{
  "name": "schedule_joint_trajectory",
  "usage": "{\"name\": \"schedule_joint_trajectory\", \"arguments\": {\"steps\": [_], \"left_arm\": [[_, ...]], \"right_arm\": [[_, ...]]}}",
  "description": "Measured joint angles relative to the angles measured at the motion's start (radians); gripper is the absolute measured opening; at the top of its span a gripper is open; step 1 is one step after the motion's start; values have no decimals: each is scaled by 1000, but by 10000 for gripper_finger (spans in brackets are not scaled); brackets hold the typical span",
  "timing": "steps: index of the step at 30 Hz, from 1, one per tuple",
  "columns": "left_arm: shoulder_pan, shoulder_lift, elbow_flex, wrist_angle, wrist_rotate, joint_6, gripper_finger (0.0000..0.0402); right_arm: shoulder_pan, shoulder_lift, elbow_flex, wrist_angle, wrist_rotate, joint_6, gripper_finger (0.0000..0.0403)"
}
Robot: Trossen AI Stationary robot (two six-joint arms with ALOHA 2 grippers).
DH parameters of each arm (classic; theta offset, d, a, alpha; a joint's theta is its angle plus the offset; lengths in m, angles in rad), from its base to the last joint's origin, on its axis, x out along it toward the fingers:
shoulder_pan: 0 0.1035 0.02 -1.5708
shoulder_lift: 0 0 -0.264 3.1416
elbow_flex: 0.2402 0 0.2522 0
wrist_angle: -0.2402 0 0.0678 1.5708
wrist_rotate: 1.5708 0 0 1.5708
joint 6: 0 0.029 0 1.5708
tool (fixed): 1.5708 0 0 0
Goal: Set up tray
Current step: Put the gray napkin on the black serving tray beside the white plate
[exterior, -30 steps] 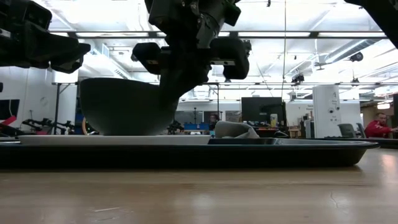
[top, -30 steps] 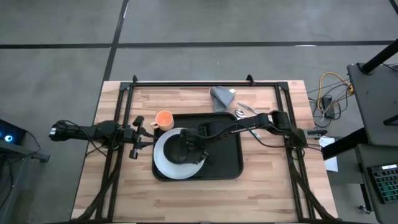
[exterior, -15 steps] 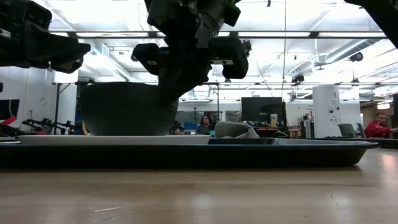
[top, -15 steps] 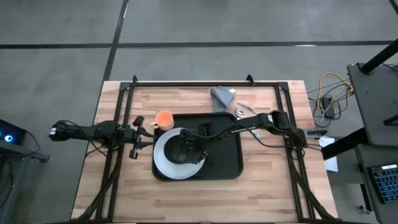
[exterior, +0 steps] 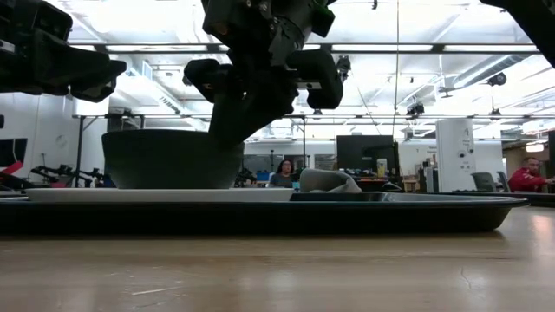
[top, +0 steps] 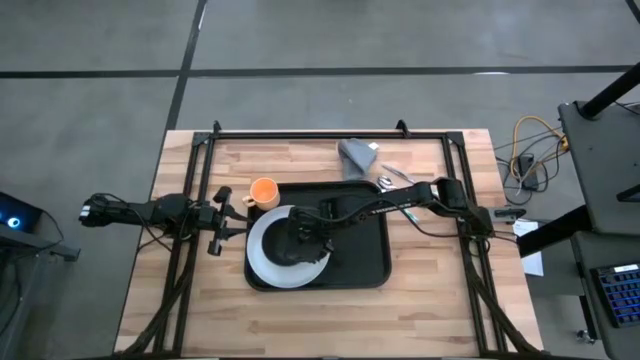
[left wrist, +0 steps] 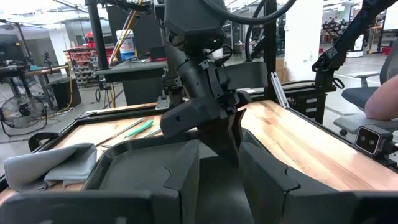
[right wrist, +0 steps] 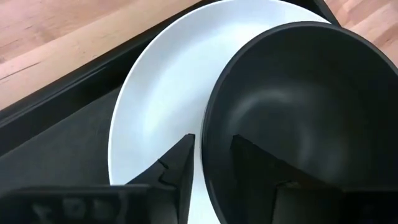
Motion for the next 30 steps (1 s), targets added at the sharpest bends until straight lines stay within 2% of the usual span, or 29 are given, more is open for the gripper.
{"name": "schedule_joint_trajectory", "arguments": {"steps": [6,15,22,30], "left_arm": [[0,0,0,0,0,0,96],[0,0,0,0,0,0,96],[0,0,0,0,0,0,96],[0,0,0,0,0,0,96]], "right_arm": [[-1,0,0,0,49,22,122],[-1,0,4,-4,53,39,143],[-1,0,25,-18,53,68,150],[-1,-3,34,-70,108,99,145]]}}
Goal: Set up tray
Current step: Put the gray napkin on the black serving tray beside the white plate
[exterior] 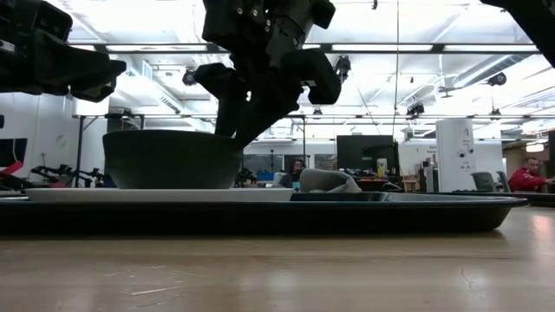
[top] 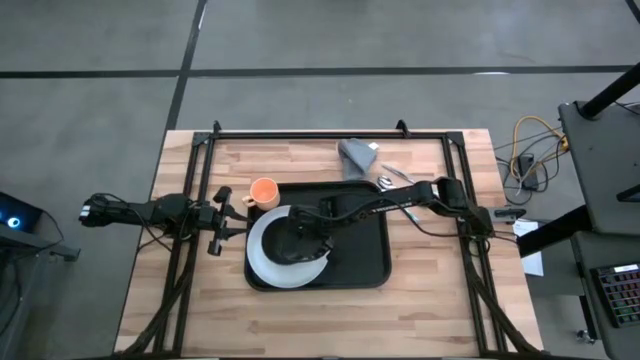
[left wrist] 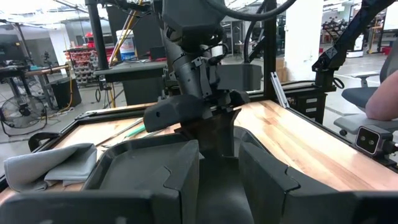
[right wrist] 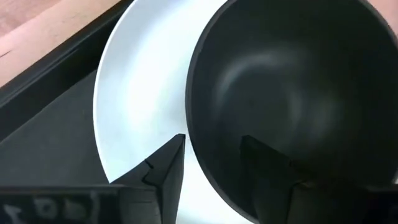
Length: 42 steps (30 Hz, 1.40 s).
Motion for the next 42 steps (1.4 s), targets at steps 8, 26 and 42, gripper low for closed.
{"name": "schedule_joint_trajectory", "arguments": {"steps": [8,26,42], "left_arm": [[0,0,0,0,0,0,96],[0,0,0,0,0,0,96],[0,0,0,0,0,0,96]], "right_arm": [[0,-11,22,-24,16,2,136],[-27,-58,52,-258,217,249,125],[-192,-88,-89,-296,258,468,113]]}}
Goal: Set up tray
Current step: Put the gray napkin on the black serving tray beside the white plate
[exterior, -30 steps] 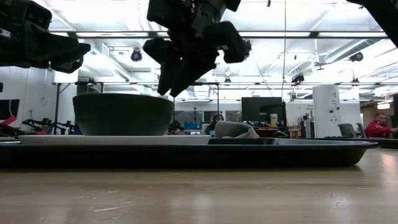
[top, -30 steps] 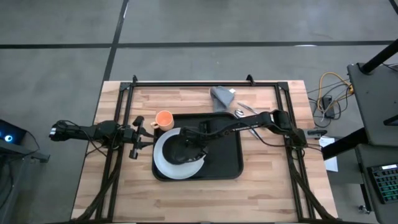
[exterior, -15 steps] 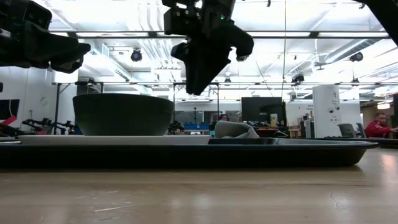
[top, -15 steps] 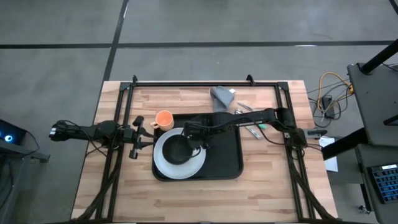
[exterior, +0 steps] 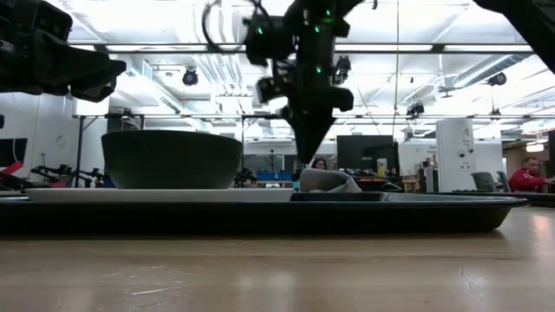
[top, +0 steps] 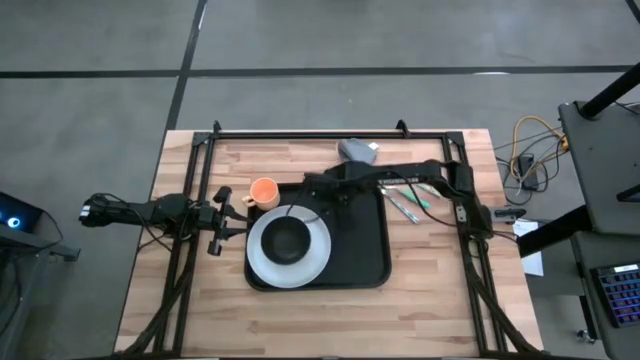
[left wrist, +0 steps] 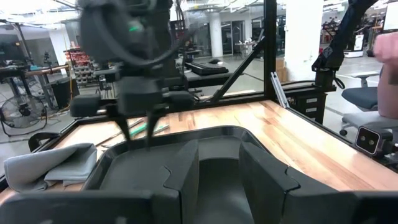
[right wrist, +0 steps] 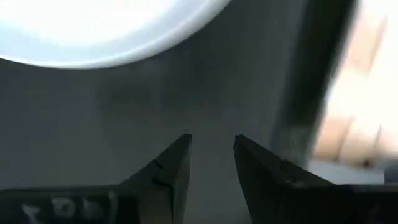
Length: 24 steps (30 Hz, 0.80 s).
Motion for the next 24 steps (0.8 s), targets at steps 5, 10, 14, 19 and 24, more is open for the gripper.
{"name": "schedule_joint_trajectory", "arguments": {"steps": [5,10,14,19,24], "left_arm": [[0,0,0,0,0,0,96],[0,0,0,0,0,0,96],[0,0,0,0,0,0,96],[0,0,0,0,0,0,96],[0,0,0,0,0,0,96]], "right_arm": [[-75,-52,-102,60,2,59,103],[-117,-204,-266,248,44,111,94],[-139,-339,-414,473,124,195,88],[-141,-431,-564,667,200,194,86],[-156,-436,-609,762,207,203,86]]}}
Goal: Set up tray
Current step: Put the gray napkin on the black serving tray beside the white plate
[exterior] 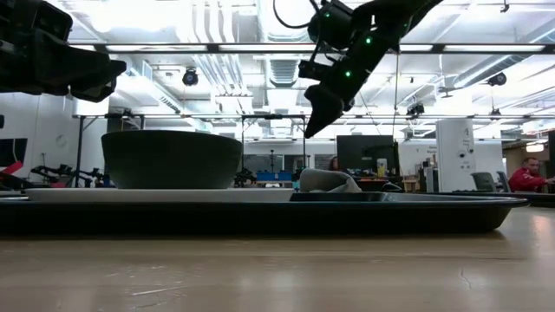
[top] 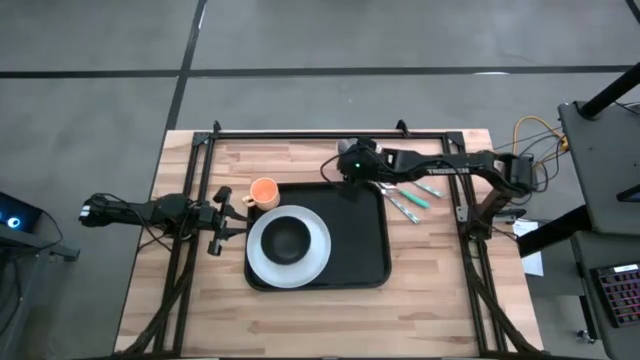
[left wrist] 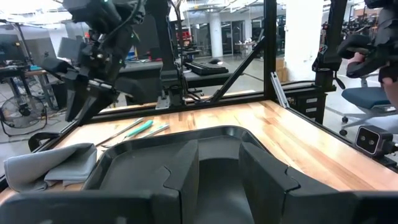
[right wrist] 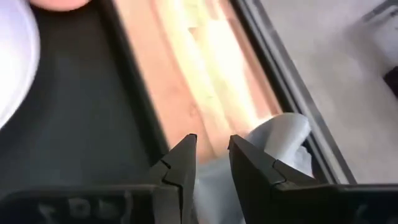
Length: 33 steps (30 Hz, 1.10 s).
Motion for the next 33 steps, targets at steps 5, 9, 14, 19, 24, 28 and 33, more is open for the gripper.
{"name": "schedule_joint_trajectory", "arguments": {"steps": [5,9,14,19,24,28,33], "left_arm": [[0,0,0,0,0,0,96],[0,0,0,0,0,0,96],[0,0,0,0,0,0,96],[0,0,0,0,0,0,96],[0,0,0,0,0,0,96],[0,0,0,0,0,0,96],[0,0,0,0,0,0,96]], "right_arm": [[-24,32,11,7,82,68,87],[-44,76,14,11,105,100,97],[-88,122,14,17,156,146,117],[-132,134,14,24,152,189,141],[-144,134,14,40,116,201,158],[-143,143,14,69,113,194,164],[-166,176,14,79,109,185,164]]}}
